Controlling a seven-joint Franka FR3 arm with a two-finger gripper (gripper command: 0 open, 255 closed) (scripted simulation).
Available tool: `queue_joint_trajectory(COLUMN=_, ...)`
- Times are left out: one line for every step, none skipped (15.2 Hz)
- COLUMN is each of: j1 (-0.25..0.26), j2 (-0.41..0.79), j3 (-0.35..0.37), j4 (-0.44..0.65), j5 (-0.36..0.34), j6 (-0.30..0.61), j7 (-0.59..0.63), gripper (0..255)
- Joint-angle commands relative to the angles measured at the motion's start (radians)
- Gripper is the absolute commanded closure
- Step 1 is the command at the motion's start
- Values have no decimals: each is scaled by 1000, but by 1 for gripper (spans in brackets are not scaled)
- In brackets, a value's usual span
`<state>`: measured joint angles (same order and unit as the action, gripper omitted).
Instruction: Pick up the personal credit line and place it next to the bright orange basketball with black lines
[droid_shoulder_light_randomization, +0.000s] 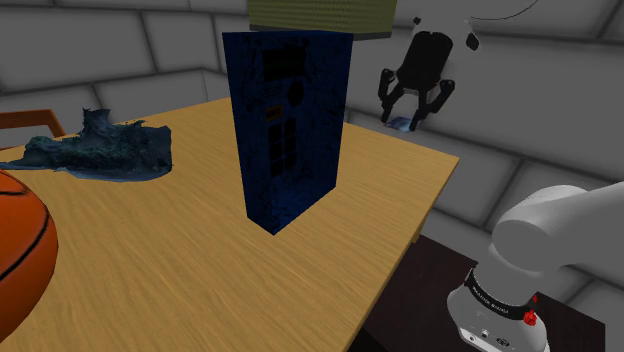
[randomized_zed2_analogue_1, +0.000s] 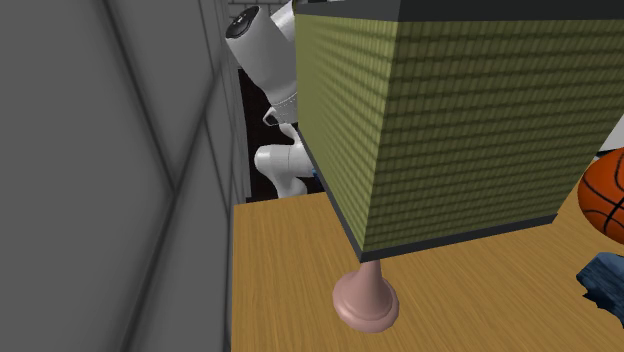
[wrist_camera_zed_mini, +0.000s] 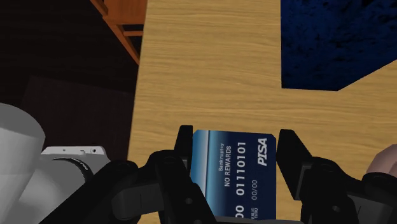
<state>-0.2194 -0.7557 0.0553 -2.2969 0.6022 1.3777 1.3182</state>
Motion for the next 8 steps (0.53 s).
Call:
queue_joint_trajectory(j1=2, j2=8, j3=-2, j4=32, j5=1, j6=-20, j7=14, gripper=255)
queue_joint_trajectory(j1=2, j2=12, j3=-4, j4=47, j5=1, j6=-29, j7=20, gripper=255)
queue_joint_trajectory(j1=3, j2=17, j3=-6, j4=63, j5=1, j6=-39, j7=26, gripper=255)
queue_joint_trajectory(j1=4, j2=21, j3=-8, j4=79, j5=1, j6=-49, j7=32, gripper=255)
queue_joint_trajectory(j1=4, j2=26, j3=-9, j4=95, j5=1, j6=-58, j7=39, gripper=255)
queue_joint_trajectory(j1=5, j2=31, j3=-11, j4=111, j5=2, j6=-68, j7=45, gripper=255)
queue_joint_trajectory(j1=6, j2=36, j3=-13, j4=128, j5=2, j6=-78, j7=51, gripper=255)
queue_joint_trajectory(j1=7, j2=41, j3=-14, j4=144, j5=3, j6=-87, j7=58, gripper=255)
